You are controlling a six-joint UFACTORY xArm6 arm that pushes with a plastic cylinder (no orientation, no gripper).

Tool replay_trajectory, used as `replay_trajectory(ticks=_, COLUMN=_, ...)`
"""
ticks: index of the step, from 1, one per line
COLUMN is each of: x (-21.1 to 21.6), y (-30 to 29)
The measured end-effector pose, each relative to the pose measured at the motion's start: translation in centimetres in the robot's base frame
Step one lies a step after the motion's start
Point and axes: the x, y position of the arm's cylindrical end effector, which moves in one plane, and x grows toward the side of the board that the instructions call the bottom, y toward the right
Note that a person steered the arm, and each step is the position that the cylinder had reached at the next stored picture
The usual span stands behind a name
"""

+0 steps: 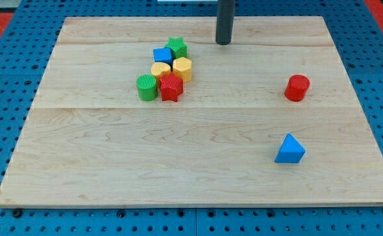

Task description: Push the green star above the green circle

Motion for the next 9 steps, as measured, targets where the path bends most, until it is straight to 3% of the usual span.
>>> replay_trajectory(ticks=2, x=-3.8, y=-12.5)
replay_trajectory(ticks=3, x=-3.0, y=-4.4)
replay_trajectory(ticks=4, x=3.0, y=4.1)
replay_trajectory(ticks=5, x=4.9, y=-1.7)
replay_trajectory(ticks=6, x=1.5, y=-6.0)
replay_trajectory(ticks=7, x=-0.4, y=-5.9)
replay_trajectory(ticks=8, x=-3.9, y=-12.5)
replay_trajectory(ticks=9, x=-4.7, y=-17.2)
